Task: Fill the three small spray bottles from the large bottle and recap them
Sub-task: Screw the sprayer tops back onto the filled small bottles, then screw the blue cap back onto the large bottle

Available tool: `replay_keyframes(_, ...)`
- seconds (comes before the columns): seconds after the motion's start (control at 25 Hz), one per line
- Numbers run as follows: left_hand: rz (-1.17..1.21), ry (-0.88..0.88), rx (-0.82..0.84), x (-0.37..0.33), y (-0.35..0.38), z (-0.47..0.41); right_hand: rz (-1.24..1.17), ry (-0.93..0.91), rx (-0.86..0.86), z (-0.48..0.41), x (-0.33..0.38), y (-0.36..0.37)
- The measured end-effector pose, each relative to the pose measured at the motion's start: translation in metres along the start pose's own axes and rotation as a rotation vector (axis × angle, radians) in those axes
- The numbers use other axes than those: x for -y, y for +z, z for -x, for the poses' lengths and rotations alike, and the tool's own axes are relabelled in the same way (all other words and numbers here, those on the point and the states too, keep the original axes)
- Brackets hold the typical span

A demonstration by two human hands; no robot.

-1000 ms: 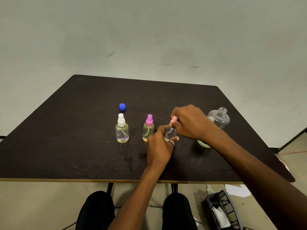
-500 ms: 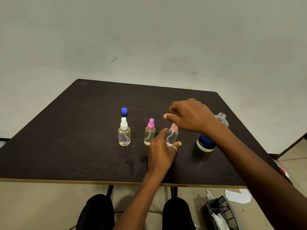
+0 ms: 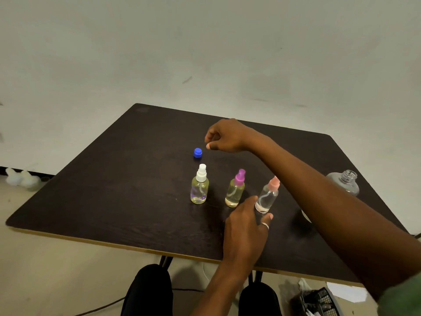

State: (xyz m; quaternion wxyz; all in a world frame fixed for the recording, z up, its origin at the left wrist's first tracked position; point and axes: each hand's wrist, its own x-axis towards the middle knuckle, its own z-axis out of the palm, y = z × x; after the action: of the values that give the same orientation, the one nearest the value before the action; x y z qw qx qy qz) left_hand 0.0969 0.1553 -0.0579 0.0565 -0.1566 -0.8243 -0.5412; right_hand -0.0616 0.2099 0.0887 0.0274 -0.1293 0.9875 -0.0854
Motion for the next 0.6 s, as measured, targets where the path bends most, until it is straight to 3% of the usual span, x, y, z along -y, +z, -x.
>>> replay_keyframes(0.24, 0.021, 0.031, -0.03, 0.0, 0.001, 0.003, 0.247, -0.036, 0.156, -0.06, -0.004, 0.035)
replay_keyframes(0.6, 0.016, 0.05, -0.042, 0.001, 0.001, 0.002, 0.319, -0.052, 0.253, -0.087, -0.002, 0.061)
